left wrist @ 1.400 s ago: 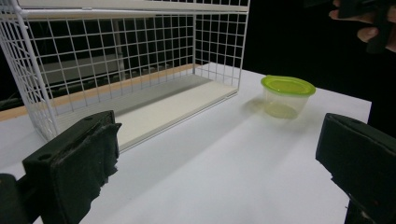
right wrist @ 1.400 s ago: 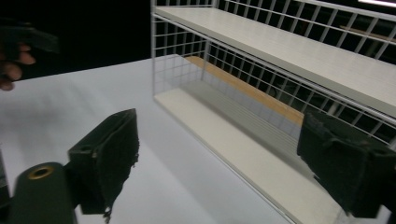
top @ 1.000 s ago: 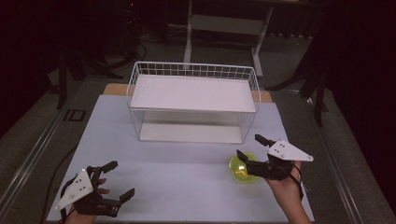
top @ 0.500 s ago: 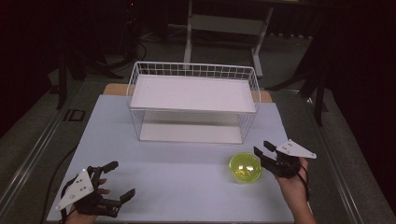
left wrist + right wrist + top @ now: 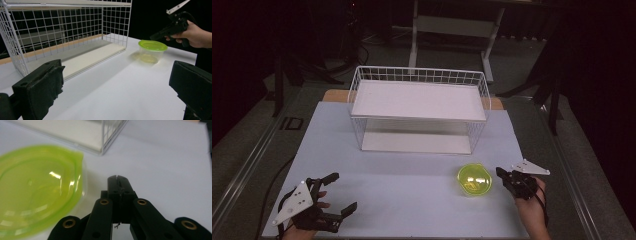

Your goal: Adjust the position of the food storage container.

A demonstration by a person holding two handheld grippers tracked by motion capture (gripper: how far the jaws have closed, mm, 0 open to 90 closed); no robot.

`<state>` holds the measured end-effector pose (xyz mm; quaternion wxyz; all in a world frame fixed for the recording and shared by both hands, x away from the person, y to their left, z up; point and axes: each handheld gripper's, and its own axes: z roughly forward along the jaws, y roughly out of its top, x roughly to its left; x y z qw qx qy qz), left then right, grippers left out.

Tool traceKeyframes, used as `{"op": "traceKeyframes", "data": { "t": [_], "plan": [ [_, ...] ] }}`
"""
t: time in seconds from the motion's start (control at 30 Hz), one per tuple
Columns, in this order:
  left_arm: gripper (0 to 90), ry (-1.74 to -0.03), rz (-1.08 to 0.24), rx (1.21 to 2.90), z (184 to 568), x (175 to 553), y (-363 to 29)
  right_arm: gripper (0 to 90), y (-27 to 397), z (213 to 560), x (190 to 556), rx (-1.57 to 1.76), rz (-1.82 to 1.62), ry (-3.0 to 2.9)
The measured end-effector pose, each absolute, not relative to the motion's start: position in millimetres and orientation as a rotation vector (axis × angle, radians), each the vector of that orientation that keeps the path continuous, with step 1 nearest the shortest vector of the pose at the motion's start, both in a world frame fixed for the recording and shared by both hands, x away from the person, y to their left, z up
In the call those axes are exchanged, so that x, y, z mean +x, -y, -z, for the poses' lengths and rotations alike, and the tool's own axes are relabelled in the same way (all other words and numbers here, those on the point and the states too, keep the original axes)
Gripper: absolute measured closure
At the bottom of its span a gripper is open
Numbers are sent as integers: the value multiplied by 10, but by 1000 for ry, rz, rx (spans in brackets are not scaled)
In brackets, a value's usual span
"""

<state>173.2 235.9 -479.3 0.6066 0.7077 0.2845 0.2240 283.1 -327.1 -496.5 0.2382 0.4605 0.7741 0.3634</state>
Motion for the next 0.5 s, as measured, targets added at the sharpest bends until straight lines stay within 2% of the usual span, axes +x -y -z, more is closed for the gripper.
{"op": "traceKeyframes", "data": {
  "t": [0.5],
  "plan": [
    [2,-655,-525,1640,4797,1743,-2354,900,3078,5257,2712,1277,-985,-2317]
  ]
}}
